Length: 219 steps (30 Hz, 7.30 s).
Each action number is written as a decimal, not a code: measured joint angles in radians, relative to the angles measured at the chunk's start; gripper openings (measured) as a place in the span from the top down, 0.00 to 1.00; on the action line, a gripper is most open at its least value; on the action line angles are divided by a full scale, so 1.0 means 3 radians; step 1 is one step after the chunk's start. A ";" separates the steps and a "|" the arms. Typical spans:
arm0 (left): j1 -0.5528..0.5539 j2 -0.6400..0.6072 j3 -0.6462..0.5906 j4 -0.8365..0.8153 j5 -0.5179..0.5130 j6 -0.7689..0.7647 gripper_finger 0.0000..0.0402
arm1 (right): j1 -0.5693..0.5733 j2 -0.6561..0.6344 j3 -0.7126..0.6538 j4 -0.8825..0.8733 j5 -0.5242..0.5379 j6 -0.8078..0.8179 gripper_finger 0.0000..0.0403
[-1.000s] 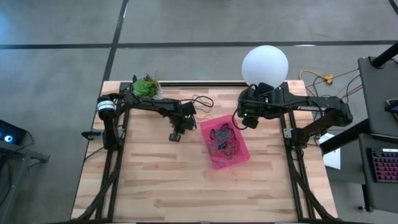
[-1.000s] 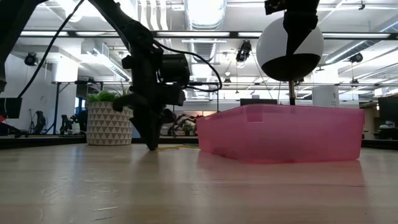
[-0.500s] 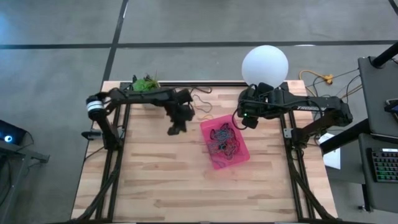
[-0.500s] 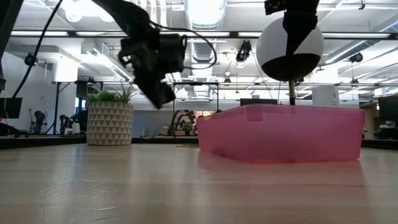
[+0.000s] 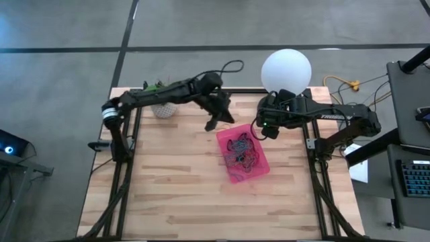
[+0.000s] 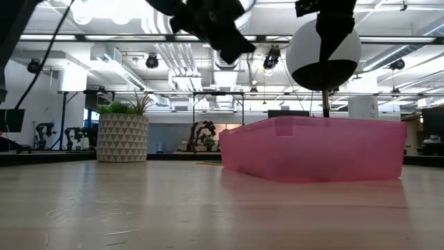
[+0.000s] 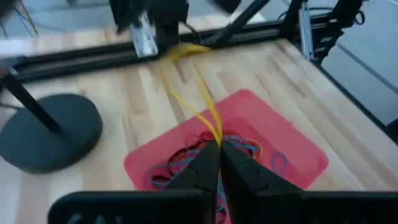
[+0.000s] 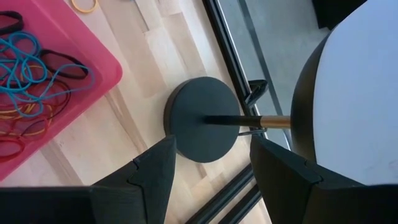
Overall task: Pick and place rubber bands into bin
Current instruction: Put the yellow rubber band into the pink bin
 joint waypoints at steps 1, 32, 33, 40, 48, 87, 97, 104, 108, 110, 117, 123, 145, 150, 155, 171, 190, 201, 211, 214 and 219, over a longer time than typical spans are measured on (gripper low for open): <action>-0.0016 0.0085 0.0057 -0.0041 -0.0002 -0.0021 1.00 | 0.0000 0.0000 0.0000 -0.0004 0.0001 -0.0007 0.52; 0.0016 0.0263 -0.0271 -0.1091 -0.1691 0.1181 0.54 | 0.0000 0.0000 -0.0090 -0.0002 0.0001 0.0016 0.52; 0.0046 0.0282 -0.0333 -0.1027 -0.1688 0.1251 0.55 | 0.0000 0.0000 -0.0097 -0.0001 0.0001 0.0018 0.52; 0.0104 0.0539 -0.0400 -0.0768 -0.1486 0.1473 0.65 | 0.0000 0.0000 -0.0107 0.0001 0.0000 0.0018 0.52; 0.0109 0.0844 -0.0353 -0.0683 -0.1488 0.1208 0.66 | 0.0001 0.0000 -0.0114 -0.0004 0.0000 0.0015 0.52; 0.0189 0.1053 -0.0254 -0.0753 -0.1854 0.1165 0.67 | -0.0198 0.0000 -0.0119 0.0014 0.0001 -0.0021 0.52; 0.0089 0.1166 0.0019 -0.1125 -0.1844 0.1359 0.68 | -0.0210 0.0000 -0.0119 0.0017 0.0001 -0.0023 0.52; 0.0050 0.1166 -0.0006 -0.1067 -0.1960 0.1412 0.75 | -0.0211 0.0000 -0.0120 0.0017 0.0001 -0.0023 0.52; 0.0050 0.1167 -0.0006 -0.1066 -0.1976 0.1429 0.75 | -0.0211 0.0000 -0.0119 0.0019 0.0001 -0.0023 0.52; 0.0050 0.1166 -0.0006 -0.1068 -0.1978 0.1460 0.75 | -0.0211 0.0000 -0.0120 0.0023 0.0001 -0.0023 0.52; 0.0068 0.1166 -0.0005 -0.1088 -0.1976 0.1679 0.87 | -0.0212 0.0000 -0.0120 0.0034 0.0000 -0.0088 0.52; 0.0136 0.1168 0.0001 -0.1066 -0.1989 0.1780 0.99 | -0.0212 0.0000 -0.0120 0.0040 0.0000 -0.0109 0.52; 0.0307 0.0925 0.0167 -0.1555 -0.1808 0.1465 1.00 | -0.0354 0.0000 -0.0118 0.0106 0.0014 -0.0168 0.52; 0.0541 0.1025 0.0169 -0.1392 -0.1875 0.1029 1.00 | -0.0354 0.0000 -0.0117 0.0104 0.0012 -0.0038 0.52; 0.0725 0.1028 0.0234 -0.1164 -0.1925 0.0489 0.99 | -0.0354 0.0000 -0.0117 0.0104 0.0004 -0.0010 0.52; 0.0472 0.1061 -0.0104 -0.1239 -0.2050 0.0344 0.61 | -0.0354 0.0000 -0.0117 0.0104 0.0000 0.0065 0.52; 0.0531 0.1183 -0.0073 -0.1185 -0.1746 -0.0081 0.60 | -0.0347 0.0000 -0.0117 0.0104 -0.0009 0.0109 0.52; 0.0454 0.1207 -0.0067 -0.1182 -0.1700 0.0024 0.88 | -0.0347 0.0000 -0.0117 0.0112 -0.0006 0.0107 0.52; 0.0410 0.1106 -0.0081 -0.1428 -0.0578 0.0004 1.00 | -0.0347 0.0000 -0.0118 0.0135 0.0000 0.0104 0.52; 0.0405 0.0889 -0.0058 -0.1385 -0.0259 0.0006 1.00 | -0.0347 0.0000 -0.0118 0.0159 0.0000 0.0096 0.52; 0.0350 0.0565 0.0079 -0.1390 -0.0233 0.0018 1.00 | -0.0347 0.0000 -0.0118 0.0169 0.0001 0.0094 0.52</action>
